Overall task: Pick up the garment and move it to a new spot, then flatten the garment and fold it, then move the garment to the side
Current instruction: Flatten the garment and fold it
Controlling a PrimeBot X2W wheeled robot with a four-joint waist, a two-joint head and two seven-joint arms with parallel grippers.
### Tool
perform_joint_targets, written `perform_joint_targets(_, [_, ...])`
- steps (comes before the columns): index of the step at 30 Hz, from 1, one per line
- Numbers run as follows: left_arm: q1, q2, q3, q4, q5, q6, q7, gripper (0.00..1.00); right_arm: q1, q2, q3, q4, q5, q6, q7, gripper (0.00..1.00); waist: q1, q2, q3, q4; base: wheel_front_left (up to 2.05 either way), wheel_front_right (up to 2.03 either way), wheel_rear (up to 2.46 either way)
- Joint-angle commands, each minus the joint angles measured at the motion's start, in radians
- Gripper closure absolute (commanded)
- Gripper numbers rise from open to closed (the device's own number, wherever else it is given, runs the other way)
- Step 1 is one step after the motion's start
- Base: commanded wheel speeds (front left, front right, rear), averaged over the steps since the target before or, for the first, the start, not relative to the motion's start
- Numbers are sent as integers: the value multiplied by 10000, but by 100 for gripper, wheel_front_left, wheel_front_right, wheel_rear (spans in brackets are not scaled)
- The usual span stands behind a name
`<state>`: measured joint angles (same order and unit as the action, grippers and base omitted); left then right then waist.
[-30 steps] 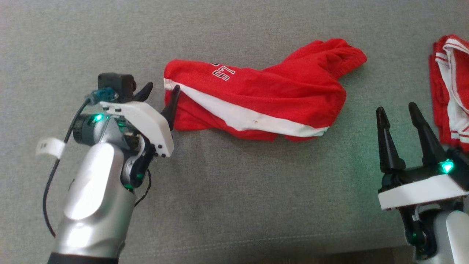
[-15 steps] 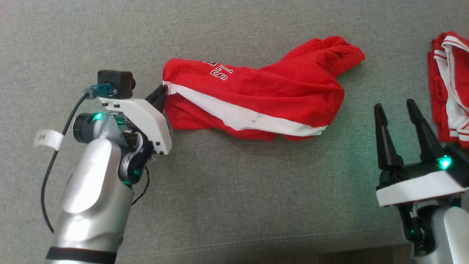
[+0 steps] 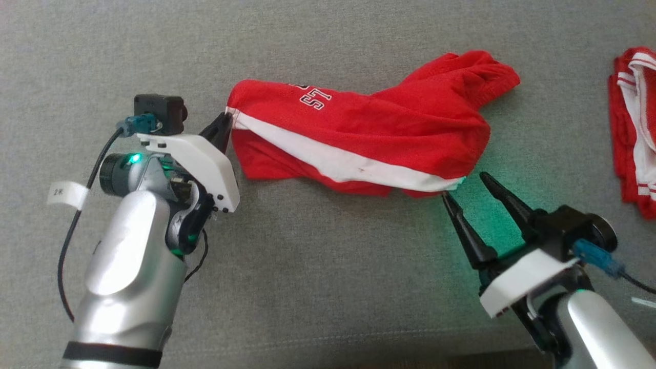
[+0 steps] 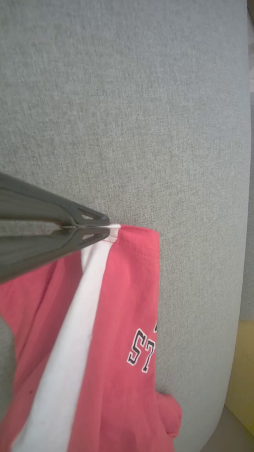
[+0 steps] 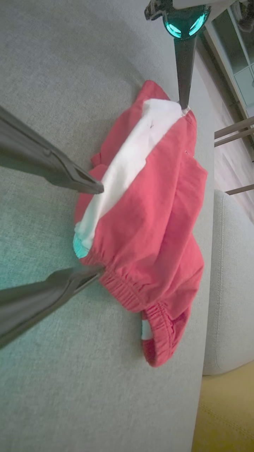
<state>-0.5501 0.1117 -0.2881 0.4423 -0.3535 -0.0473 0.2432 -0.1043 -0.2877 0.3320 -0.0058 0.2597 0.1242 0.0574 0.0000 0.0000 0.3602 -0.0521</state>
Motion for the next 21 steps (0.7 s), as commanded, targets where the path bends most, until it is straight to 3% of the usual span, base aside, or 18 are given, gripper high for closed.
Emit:
perform_joint_targets(1, [-412,222,233,-329,68,53,-130,100,-246,-154,238,-184,45,65,-49,0,0,0,16,27,0,0,0])
perform_joint_targets(10, [-519,189,159,-335,23,83,-362,100,-752,-265,702,572,-138,65,66,0,0,0,142,141,0,0,0])
perform_joint_targets(11, [-524,187,155,-344,22,85,-426,100,-802,-251,709,639,-137,65,47,30,0,0,150,147,0,0,0])
perform_joint_targets(12, [-526,181,154,-353,12,82,-496,100,-846,-232,683,699,-155,65,21,75,0,0,156,153,0,0,0])
perform_joint_targets(13, [-527,180,154,-371,16,86,-594,100,-869,-200,652,777,-154,65,57,100,0,0,157,158,0,0,0])
perform_joint_targets(21, [-434,246,162,-666,20,88,-1151,100,-919,-195,110,713,-26,65,-321,100,0,0,97,219,0,0,0])
